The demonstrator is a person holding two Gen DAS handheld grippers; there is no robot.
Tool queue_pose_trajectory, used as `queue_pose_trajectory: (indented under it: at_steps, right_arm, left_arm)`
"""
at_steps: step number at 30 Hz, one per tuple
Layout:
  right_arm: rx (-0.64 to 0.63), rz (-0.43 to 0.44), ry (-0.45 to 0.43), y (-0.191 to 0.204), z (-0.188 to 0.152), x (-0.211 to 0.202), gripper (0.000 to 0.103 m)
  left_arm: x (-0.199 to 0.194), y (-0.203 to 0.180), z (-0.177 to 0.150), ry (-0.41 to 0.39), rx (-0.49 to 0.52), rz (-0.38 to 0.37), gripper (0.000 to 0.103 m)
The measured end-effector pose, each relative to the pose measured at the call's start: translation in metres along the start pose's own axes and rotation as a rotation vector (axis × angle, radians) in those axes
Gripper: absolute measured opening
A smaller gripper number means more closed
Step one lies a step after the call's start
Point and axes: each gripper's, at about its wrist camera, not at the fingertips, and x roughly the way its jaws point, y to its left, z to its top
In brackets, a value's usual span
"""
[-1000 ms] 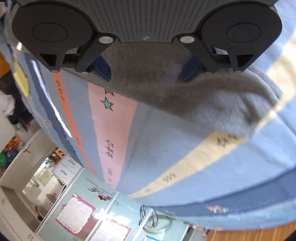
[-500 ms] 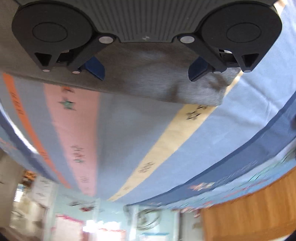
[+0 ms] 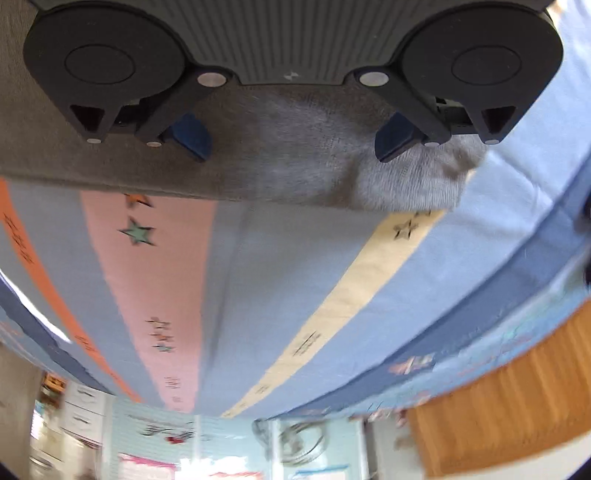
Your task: Fold clothes
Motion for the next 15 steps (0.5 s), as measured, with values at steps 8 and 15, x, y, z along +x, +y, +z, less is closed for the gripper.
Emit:
queue_pose_trajectory:
  at_steps: [8, 15]
  right_arm:
    - [0.003, 0.003, -0.005, -0.002, -0.002, 0.004, 0.103]
    - [0.009, 0.009, -0.006, -0.009, -0.001, 0.008, 0.103]
  left_arm:
    - [-0.014, -0.088, -0.026, 0.007, 0.16, -0.153, 0.103]
    - [-0.021, -0.107, -0.01, 0.02, 0.094, -0.149, 0.099]
